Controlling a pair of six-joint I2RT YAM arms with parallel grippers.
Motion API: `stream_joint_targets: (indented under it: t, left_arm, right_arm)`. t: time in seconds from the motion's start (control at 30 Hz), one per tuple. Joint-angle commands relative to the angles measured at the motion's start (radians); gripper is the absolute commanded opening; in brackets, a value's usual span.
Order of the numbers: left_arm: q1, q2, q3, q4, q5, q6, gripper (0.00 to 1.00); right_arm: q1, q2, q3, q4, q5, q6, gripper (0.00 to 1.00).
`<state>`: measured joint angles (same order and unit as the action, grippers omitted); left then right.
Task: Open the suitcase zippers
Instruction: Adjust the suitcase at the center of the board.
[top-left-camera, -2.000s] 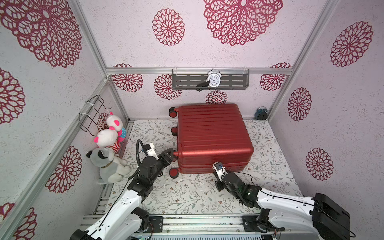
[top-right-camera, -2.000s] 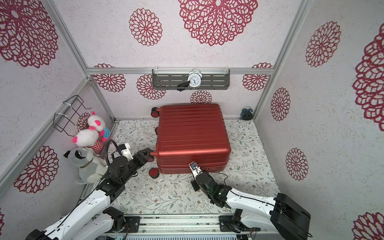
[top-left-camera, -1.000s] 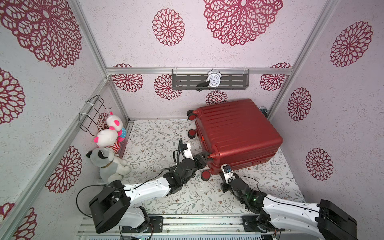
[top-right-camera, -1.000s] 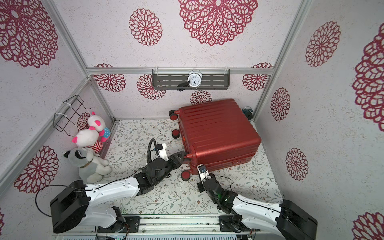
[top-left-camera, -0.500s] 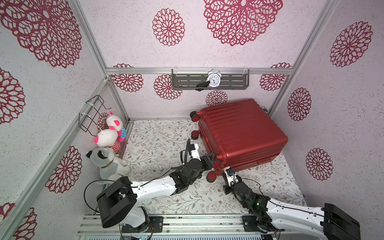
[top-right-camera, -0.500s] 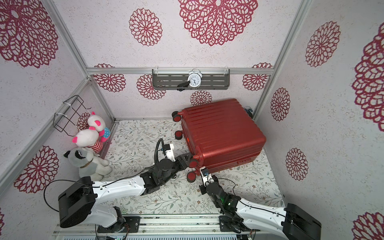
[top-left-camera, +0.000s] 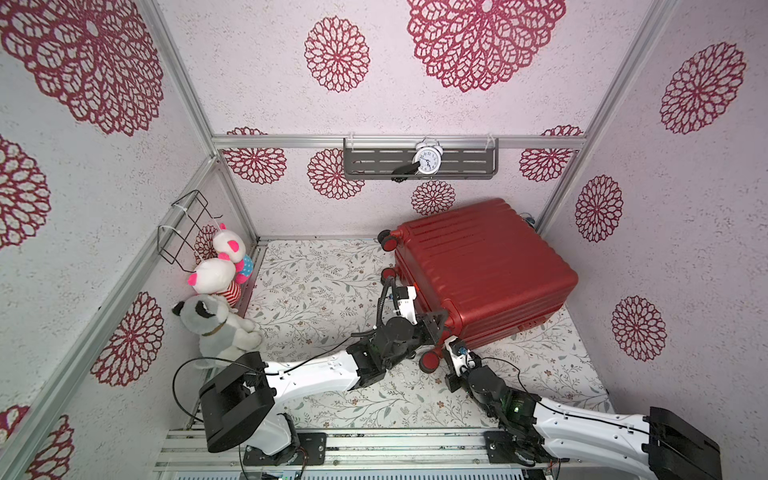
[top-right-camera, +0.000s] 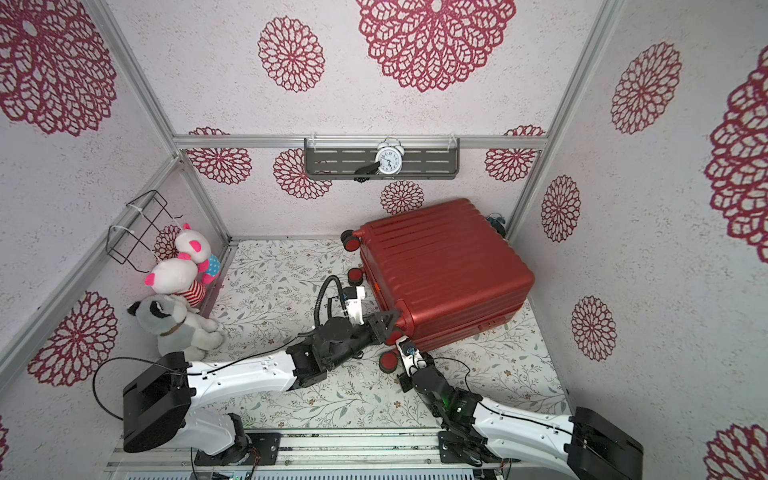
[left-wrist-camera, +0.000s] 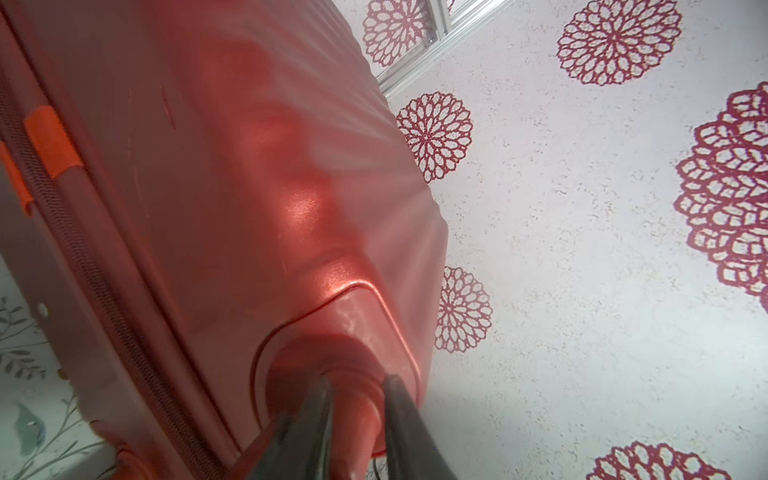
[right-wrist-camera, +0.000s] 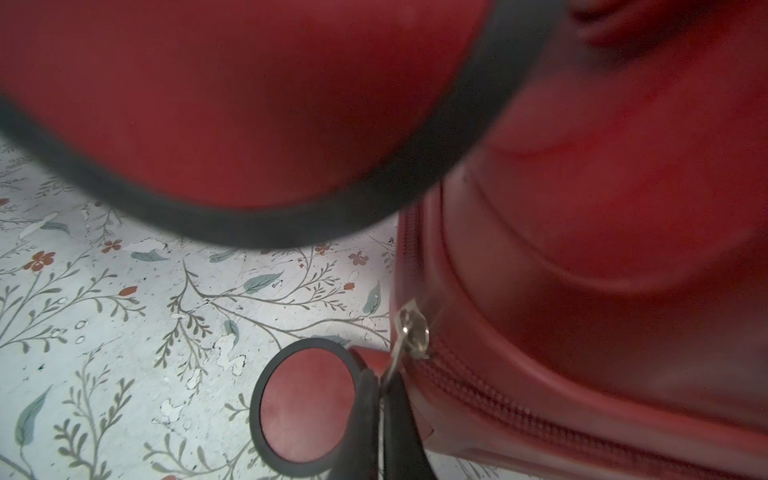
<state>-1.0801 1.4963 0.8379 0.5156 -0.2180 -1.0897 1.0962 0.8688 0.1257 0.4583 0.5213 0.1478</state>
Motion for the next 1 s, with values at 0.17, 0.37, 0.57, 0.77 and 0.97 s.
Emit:
stream_joint_targets:
  t: [0.17,0.37,0.57,0.77,0.97]
  left_arm:
    - [0.008,-0.234,-0.047,-0.327,-0.002,0.095,0.83]
    - [0.259,-0.396,-0.018,-0.577,0.074,0.186,0.98]
    - [0.609,-0.335,0.051,-0.606,0.313,0.225,0.98]
    - [0.786,-0.085,0.202,-0.492,0.565,0.195,0.98]
    - [0.853,0.209,0.383,-0.343,0.742,0.091,0.98]
  right_arm:
    - [0.057,-0.054,-0.003,0.083,-0.144,-0.034,0.0]
    - [0.057,-0.052,-0.012,0.109,-0.141,-0.057,0.0]
    - [0.058,-0.019,-0.003,0.129,-0.142,-0.078,0.0]
    - [0.057,-0.004,0.013,0.113,-0.144,-0.091,0.0]
    - [0.056,0.001,0.023,0.104,-0.145,-0.102,0.0]
